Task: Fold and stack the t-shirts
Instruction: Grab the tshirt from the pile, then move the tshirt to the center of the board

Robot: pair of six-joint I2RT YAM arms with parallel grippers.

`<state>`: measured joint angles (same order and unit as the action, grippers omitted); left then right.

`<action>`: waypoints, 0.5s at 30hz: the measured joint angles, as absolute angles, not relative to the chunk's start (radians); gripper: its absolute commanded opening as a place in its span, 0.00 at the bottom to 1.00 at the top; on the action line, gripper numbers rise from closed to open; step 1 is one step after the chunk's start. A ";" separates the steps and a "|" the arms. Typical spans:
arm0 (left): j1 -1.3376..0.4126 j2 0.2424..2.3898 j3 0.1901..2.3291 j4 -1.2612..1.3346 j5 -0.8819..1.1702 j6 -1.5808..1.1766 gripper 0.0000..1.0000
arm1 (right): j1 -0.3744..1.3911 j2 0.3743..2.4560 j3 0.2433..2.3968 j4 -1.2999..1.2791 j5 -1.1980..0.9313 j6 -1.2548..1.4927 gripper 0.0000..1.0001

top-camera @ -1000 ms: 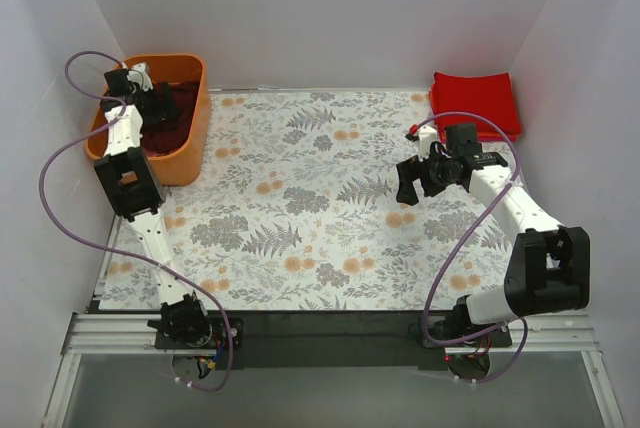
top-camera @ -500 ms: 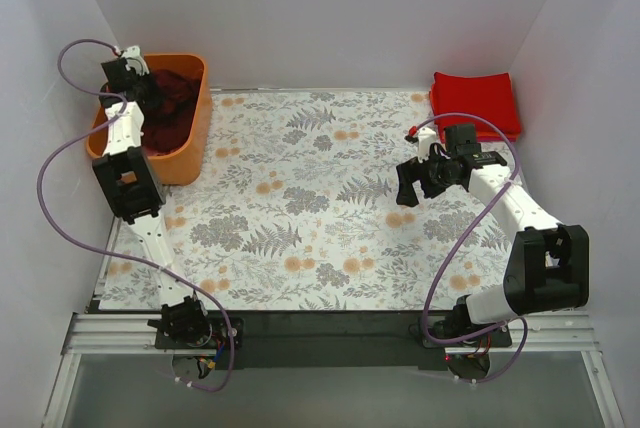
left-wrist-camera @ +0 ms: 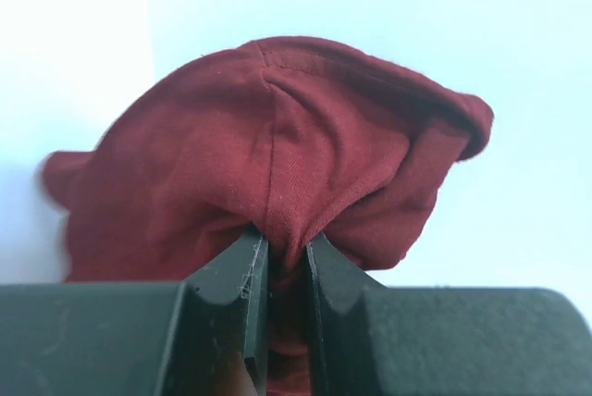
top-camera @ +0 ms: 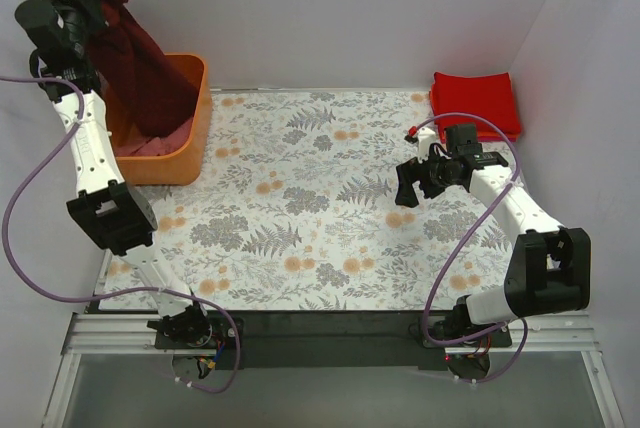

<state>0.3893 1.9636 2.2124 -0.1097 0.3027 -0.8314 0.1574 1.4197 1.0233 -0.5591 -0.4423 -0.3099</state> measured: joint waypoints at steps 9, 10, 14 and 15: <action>0.344 1.954 2.309 0.064 0.482 -1.061 0.00 | 0.157 1.414 1.023 -0.559 -0.453 -0.313 0.98; 0.322 1.954 2.314 0.082 0.492 -1.081 0.00 | 0.157 1.412 1.023 -0.559 -0.453 -0.313 0.98; 0.194 1.953 2.325 0.148 0.519 -1.139 0.00 | 0.157 1.399 1.023 -0.559 -0.455 -0.313 0.98; 0.148 1.952 2.331 0.163 0.531 -1.158 0.00 | 0.157 1.396 1.023 -0.559 -0.456 -0.313 0.98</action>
<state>0.1478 1.9522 2.3306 0.1627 0.5312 -1.1580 0.1574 1.3956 1.0233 -0.5591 -0.4557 -0.3134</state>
